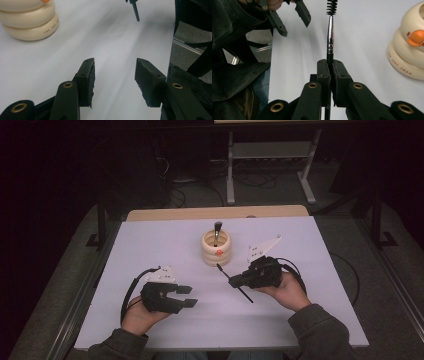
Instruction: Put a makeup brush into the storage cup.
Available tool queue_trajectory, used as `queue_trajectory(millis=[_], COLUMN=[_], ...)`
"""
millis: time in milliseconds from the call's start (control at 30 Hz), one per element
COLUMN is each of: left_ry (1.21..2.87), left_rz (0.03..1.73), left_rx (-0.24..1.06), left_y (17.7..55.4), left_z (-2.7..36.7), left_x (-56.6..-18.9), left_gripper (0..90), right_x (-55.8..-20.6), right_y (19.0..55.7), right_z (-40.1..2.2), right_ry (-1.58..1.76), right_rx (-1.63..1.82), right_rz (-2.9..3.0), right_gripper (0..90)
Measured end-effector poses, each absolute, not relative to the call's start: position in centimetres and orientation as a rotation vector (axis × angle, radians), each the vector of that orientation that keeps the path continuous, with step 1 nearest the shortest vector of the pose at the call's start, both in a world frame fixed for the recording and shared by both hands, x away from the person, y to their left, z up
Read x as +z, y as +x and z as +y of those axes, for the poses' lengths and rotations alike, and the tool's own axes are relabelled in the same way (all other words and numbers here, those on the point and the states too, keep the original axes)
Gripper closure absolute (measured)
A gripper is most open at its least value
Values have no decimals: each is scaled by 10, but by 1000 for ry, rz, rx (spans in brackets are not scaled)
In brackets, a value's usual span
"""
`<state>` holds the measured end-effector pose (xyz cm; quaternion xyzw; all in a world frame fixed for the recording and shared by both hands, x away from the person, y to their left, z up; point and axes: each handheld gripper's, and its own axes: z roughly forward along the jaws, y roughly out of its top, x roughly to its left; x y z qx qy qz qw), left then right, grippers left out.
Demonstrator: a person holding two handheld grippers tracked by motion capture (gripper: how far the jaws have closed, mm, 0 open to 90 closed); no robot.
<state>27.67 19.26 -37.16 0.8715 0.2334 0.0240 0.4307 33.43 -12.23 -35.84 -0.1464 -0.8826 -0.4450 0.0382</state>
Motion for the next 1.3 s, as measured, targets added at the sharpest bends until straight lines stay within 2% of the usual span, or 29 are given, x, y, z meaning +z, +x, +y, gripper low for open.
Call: queue_trajectory(millis=[1300], left_ry=[2153], left_rz=[653], left_rx=[123], left_y=[280], left_z=[215], left_x=[-380], left_gripper=[435], right_x=[-311], right_y=[394], right_z=[-97], right_ry=[-602], right_rx=[-1432], right_rz=[-2686], right_gripper=[849])
